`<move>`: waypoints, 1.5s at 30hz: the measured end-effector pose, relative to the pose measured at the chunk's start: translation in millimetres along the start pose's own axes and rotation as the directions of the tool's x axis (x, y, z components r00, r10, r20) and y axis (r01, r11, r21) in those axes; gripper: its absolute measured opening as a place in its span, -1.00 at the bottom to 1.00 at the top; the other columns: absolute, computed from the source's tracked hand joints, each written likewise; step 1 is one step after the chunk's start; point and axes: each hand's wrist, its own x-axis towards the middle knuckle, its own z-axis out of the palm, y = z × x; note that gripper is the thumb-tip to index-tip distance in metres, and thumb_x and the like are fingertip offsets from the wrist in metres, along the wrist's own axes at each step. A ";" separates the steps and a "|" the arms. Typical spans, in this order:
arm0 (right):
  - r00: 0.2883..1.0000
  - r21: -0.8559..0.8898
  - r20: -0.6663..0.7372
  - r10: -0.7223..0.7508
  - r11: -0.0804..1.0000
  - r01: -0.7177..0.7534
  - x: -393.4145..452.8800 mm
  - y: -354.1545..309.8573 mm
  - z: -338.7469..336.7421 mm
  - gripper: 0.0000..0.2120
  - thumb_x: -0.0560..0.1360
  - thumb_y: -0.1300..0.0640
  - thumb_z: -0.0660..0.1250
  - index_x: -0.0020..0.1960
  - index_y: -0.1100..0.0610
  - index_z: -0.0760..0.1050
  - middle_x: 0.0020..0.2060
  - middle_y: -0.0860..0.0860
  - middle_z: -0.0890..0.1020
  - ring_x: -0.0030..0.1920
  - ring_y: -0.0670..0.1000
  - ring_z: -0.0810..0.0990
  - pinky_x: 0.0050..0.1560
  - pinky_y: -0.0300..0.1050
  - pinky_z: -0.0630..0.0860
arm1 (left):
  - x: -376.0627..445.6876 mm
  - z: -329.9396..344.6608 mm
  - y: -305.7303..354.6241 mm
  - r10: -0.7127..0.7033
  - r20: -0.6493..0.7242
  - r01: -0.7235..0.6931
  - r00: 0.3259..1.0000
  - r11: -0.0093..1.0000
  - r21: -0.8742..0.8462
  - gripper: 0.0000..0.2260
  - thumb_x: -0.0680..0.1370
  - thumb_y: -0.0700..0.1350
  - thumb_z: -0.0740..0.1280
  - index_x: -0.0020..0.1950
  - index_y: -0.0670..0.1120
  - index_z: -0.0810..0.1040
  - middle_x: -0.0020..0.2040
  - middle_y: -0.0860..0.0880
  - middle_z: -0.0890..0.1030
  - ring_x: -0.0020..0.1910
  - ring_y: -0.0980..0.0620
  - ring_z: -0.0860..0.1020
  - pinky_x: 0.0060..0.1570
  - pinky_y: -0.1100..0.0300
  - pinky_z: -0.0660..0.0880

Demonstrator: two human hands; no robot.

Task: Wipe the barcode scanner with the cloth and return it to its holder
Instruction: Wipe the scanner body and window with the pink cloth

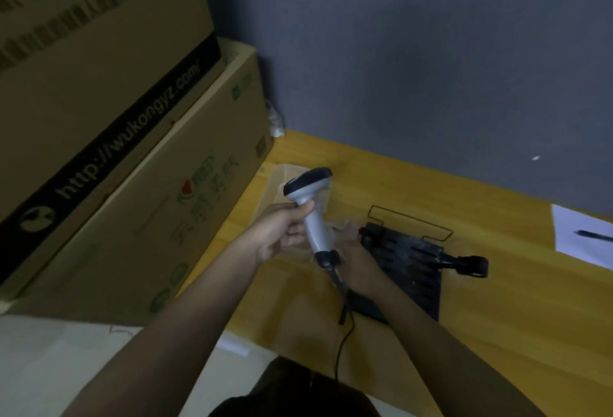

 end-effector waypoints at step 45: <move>0.864 0.621 -0.447 0.234 0.776 0.111 13.2 -128.4 -12.2 -0.24 0.39 -0.47 -0.18 0.16 0.02 0.48 -0.04 0.12 0.65 -0.01 0.10 0.62 0.11 0.19 0.53 | 5.5 4.5 34.0 0.156 0.090 -0.161 0.984 0.986 0.046 -0.84 0.57 -0.21 0.20 -0.02 -0.09 0.58 -0.21 -0.03 0.64 -0.24 0.07 0.60 -0.21 0.18 0.57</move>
